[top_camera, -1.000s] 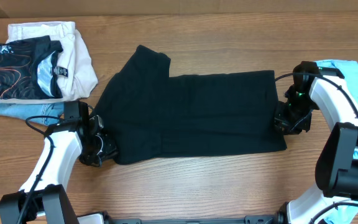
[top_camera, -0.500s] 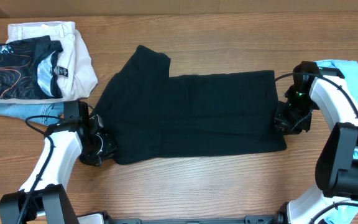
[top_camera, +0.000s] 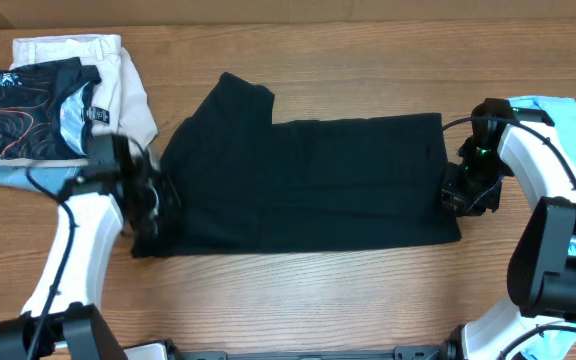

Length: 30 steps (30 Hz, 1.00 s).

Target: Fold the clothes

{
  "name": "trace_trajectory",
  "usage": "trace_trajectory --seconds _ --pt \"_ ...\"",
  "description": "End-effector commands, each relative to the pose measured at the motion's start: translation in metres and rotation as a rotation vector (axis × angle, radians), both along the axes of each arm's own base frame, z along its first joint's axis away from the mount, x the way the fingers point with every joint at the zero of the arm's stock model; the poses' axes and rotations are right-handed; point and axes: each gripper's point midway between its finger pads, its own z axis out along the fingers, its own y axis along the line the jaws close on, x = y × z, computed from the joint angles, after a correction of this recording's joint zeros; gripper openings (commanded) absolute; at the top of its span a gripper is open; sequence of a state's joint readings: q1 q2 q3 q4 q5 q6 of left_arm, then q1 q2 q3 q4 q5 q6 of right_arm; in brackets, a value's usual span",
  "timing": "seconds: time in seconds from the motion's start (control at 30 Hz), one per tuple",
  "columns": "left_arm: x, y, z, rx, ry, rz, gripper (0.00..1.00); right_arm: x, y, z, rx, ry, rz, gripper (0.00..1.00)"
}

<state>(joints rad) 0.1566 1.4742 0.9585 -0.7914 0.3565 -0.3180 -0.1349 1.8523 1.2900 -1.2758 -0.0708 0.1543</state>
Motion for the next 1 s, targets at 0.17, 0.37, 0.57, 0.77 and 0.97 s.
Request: trace_trajectory --seconds 0.17,0.37,0.57,0.77,0.97 --pt "0.023 0.012 0.029 0.062 -0.073 0.003 0.04 0.009 0.000 0.011 -0.006 -0.045 0.002 0.29" --pt "0.003 0.012 0.006 0.075 0.024 -0.014 0.04 0.009 0.000 0.011 -0.006 -0.045 0.002 0.30" --pt "-0.001 0.012 0.001 0.075 0.044 -0.014 0.04 0.008 0.000 0.011 -0.006 -0.045 0.002 0.30" --pt "-0.022 0.025 -0.007 0.154 0.145 0.002 0.15 0.009 0.000 0.011 -0.006 -0.045 0.002 0.30" --pt "-0.034 0.047 -0.010 0.267 0.214 0.090 0.15 0.008 0.000 0.011 -0.006 -0.044 0.002 0.30"
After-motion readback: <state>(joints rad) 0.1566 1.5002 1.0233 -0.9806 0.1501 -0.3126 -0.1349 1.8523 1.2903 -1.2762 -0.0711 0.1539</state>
